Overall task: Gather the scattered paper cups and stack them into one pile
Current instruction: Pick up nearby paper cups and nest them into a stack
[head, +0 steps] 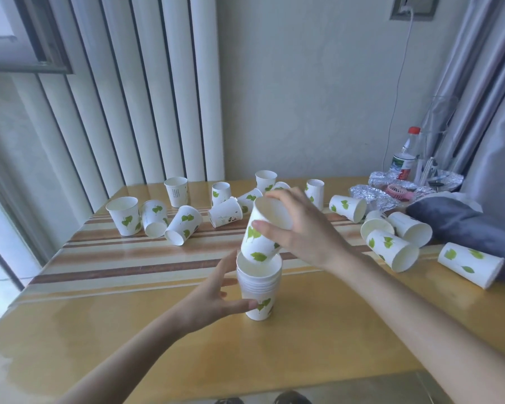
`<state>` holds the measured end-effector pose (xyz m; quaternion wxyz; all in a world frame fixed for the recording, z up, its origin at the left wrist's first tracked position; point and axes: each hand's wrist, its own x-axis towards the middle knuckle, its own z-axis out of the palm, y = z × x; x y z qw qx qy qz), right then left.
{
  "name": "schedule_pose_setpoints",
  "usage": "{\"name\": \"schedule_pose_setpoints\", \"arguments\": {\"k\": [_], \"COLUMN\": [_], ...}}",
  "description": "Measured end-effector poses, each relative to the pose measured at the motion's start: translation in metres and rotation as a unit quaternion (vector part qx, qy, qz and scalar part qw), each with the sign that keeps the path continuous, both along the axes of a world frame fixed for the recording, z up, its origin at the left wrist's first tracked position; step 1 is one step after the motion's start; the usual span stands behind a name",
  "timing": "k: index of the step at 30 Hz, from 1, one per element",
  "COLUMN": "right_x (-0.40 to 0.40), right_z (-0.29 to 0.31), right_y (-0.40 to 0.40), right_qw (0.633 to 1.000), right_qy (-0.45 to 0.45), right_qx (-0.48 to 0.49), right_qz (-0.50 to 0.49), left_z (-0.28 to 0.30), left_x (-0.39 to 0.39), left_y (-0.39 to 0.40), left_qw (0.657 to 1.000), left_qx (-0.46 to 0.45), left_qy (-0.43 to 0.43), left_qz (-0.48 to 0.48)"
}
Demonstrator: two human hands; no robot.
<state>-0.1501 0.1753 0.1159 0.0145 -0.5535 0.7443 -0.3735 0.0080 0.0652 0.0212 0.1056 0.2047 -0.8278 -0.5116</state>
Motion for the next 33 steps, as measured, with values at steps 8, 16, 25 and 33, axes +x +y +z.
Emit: {"name": "schedule_pose_setpoints", "arguments": {"k": [8,16,25,33], "right_x": [0.014,0.016,-0.040,-0.082], "right_z": [-0.044,-0.069,-0.026,-0.056], "right_y": [-0.007,-0.005,-0.060,-0.168], "right_qw": [0.987,0.987,0.983,0.938], "right_qy": [0.116,0.102,-0.148,-0.243], "right_qx": [0.107,0.123,0.106,0.238], "right_qz": [0.022,0.024,-0.004,-0.072], "left_z": [-0.018,-0.012,0.045,0.029], "left_x": [0.021,0.035,0.011,-0.046], "left_y": [-0.017,-0.028,-0.099,-0.200], "left_qw": [0.998,0.996,0.982,0.961], "left_qx": [-0.006,-0.008,-0.041,-0.099], "left_qy": [-0.019,-0.010,0.056,-0.055], "left_qz": [0.055,0.086,0.177,0.253]}}
